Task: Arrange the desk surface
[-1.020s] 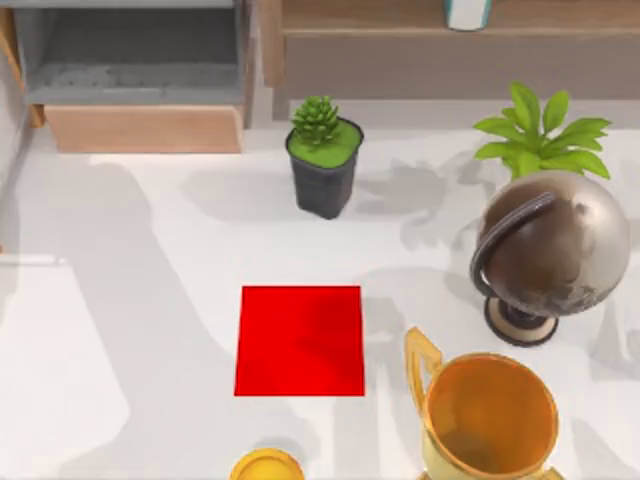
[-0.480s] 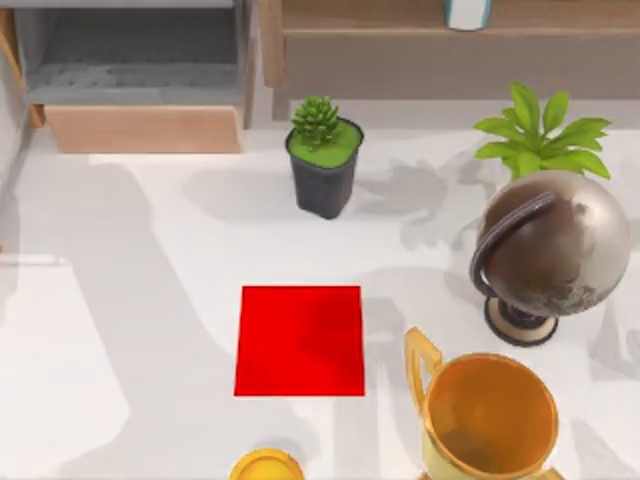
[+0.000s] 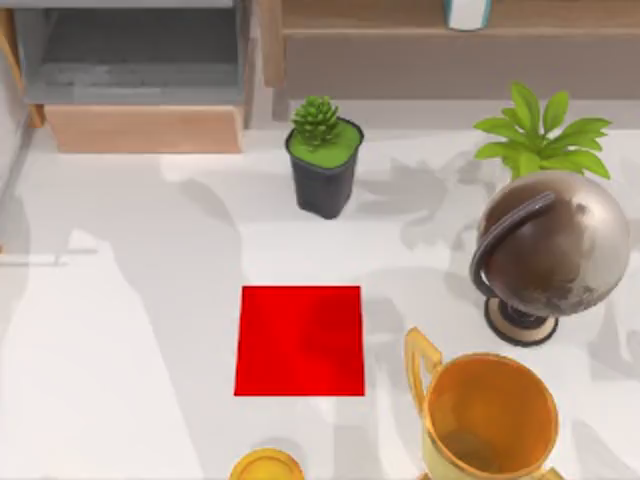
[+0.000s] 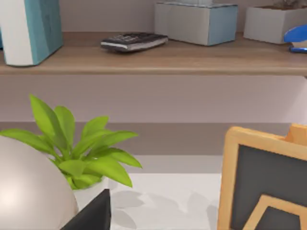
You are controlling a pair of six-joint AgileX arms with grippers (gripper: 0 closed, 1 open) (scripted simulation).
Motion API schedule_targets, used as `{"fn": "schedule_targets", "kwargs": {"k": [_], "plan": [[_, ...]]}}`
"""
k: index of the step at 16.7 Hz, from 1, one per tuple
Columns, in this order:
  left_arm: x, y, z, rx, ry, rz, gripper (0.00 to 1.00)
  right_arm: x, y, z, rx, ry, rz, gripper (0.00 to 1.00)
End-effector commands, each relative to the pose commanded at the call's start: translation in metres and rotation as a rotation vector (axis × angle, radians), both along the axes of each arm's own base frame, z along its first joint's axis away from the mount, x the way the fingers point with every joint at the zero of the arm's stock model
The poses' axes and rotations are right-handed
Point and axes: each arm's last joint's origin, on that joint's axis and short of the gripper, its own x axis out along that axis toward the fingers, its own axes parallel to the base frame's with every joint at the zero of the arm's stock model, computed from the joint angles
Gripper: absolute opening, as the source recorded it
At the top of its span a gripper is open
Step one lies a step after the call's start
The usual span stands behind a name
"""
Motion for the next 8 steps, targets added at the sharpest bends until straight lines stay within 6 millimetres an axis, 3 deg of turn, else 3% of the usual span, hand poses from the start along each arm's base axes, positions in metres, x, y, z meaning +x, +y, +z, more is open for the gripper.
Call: {"fn": "schedule_targets", "kwargs": {"k": [5,8], "plan": [[-0.018,-0.062,0.074,0.015,-0.159,0.046,0.00,0.000,0.000,0.000,0.000,0.000,0.000,1.00],[-0.031,-0.116,0.099,-0.011,-0.227,0.040,0.00,0.000,0.000,0.000,0.000,0.000,0.000,1.00]]}}
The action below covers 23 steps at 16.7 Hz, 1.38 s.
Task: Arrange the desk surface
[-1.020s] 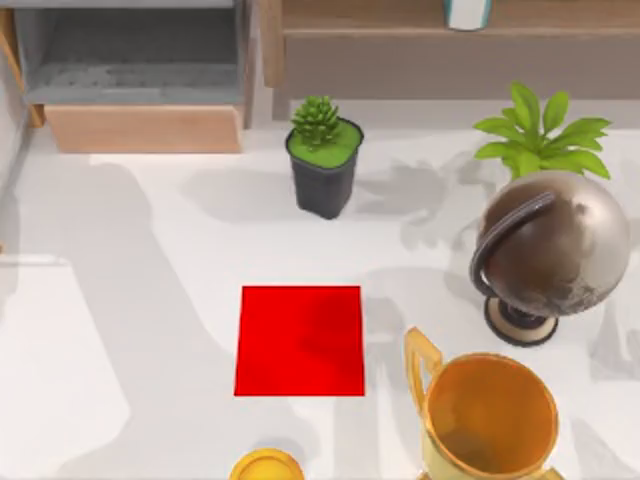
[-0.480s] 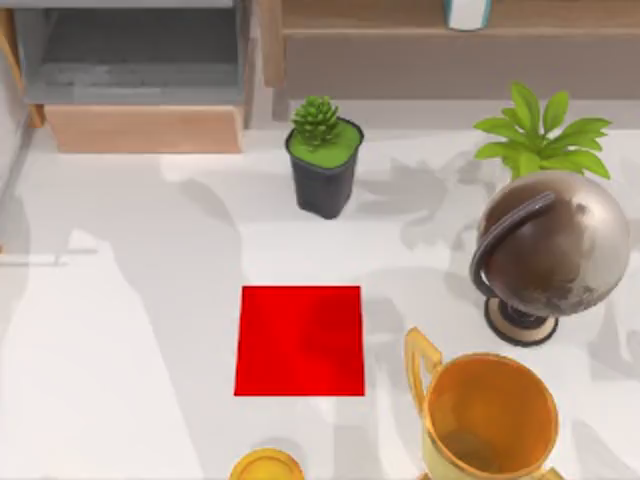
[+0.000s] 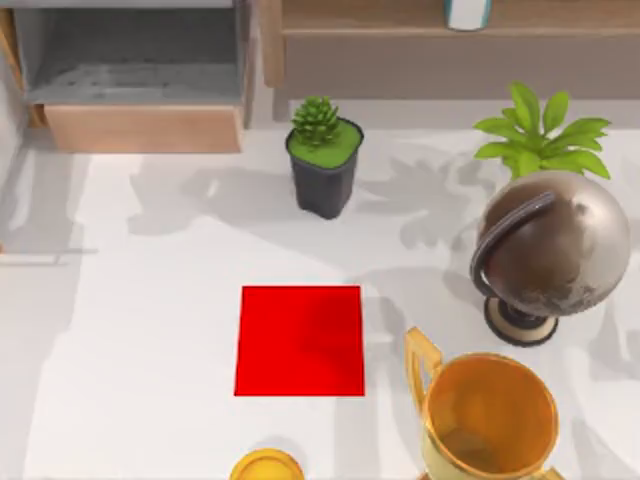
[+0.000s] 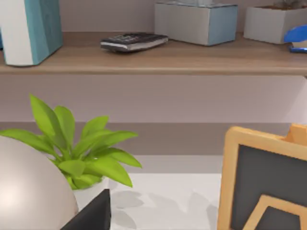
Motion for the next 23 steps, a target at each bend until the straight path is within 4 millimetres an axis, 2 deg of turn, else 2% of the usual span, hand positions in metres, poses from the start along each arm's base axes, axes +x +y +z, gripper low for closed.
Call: {"fn": "schedule_targets", "kwargs": {"k": [2,5,9,13,15,18,20,23], "plan": [[-0.008,-0.041,0.002,-0.026,-0.013,-0.022,0.00,0.000,0.000,0.000,0.000,0.000,0.000,1.00],[-0.023,-0.106,-0.014,-0.064,0.014,-0.072,0.00,0.000,0.000,0.000,0.000,0.000,0.000,1.00],[-0.054,-0.189,-0.058,-0.085,0.111,-0.153,0.00,0.000,0.000,0.000,0.000,0.000,0.000,1.00],[-0.098,-0.253,-0.109,-0.061,0.227,-0.228,0.00,0.000,0.000,0.000,0.000,0.000,0.000,1.00],[-0.121,-0.274,-0.132,-0.039,0.277,-0.259,0.00,0.000,0.000,0.000,0.000,0.000,0.000,1.00],[-0.146,-0.293,-0.157,-0.007,0.329,-0.290,0.00,0.000,0.000,0.000,0.000,0.000,0.000,1.00],[-0.154,-0.298,-0.164,0.004,0.345,-0.300,0.00,0.000,0.000,0.000,0.000,0.000,0.000,1.00],[-0.155,-0.298,-0.165,0.004,0.346,-0.301,0.00,0.000,0.000,0.000,0.000,0.000,0.000,1.00]]}}
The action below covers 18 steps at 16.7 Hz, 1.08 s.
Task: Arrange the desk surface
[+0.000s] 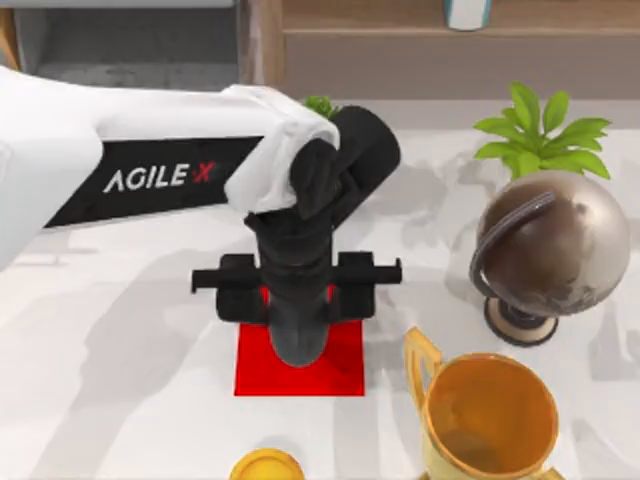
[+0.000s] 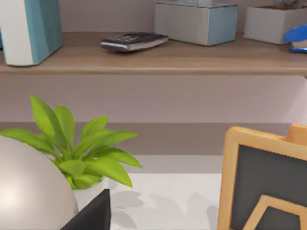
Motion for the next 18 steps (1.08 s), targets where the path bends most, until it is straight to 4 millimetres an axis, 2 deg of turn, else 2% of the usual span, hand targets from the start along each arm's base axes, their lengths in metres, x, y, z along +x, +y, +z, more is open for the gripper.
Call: {"fn": "schedule_targets", "kwargs": {"k": [18], "plan": [[0.007,-0.002,0.019,-0.059,-0.059,0.003,0.00,0.000,0.000,0.000,0.000,0.000,0.000,1.00]]}}
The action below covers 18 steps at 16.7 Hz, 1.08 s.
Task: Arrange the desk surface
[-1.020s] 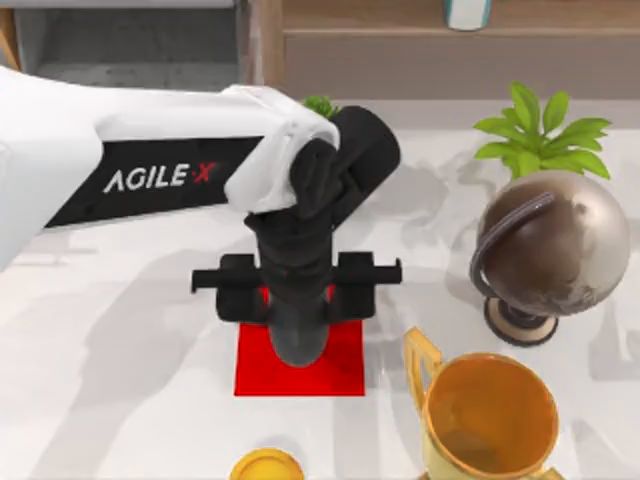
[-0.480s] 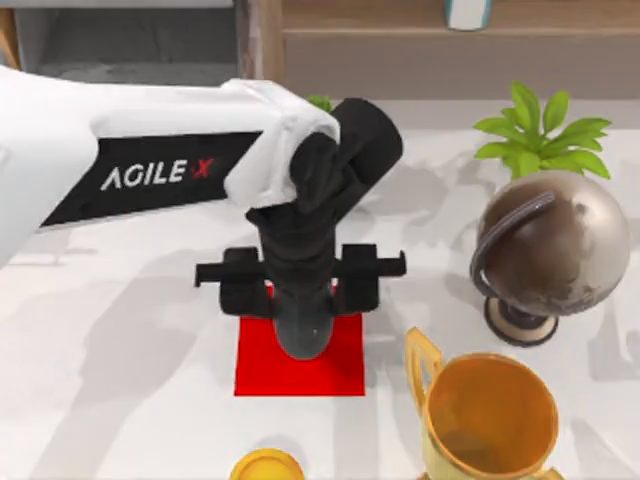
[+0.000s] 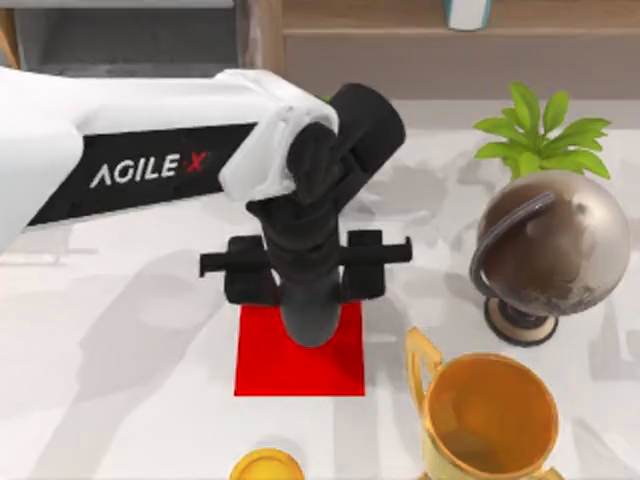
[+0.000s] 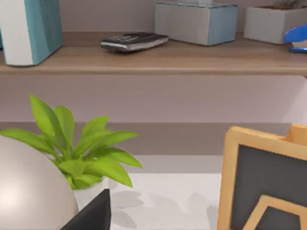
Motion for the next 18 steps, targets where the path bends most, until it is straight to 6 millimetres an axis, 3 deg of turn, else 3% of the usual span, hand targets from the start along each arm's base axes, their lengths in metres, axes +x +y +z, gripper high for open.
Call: {"fn": "schedule_targets", "kwargs": {"k": [5,11,15,18], "plan": [[-0.001,0.000,-0.004,0.005,0.001,-0.001,0.00,0.000,0.000,0.000,0.000,0.000,0.000,1.00],[-0.006,0.002,-0.029,0.059,0.059,-0.003,0.00,0.000,0.000,0.000,0.000,0.000,0.000,1.00],[-0.006,0.002,-0.029,0.059,0.059,-0.003,0.00,0.000,0.000,0.000,0.000,0.000,0.000,1.00],[-0.006,0.002,-0.029,0.059,0.059,-0.003,0.23,0.000,0.000,0.000,0.000,0.000,0.000,1.00]]}}
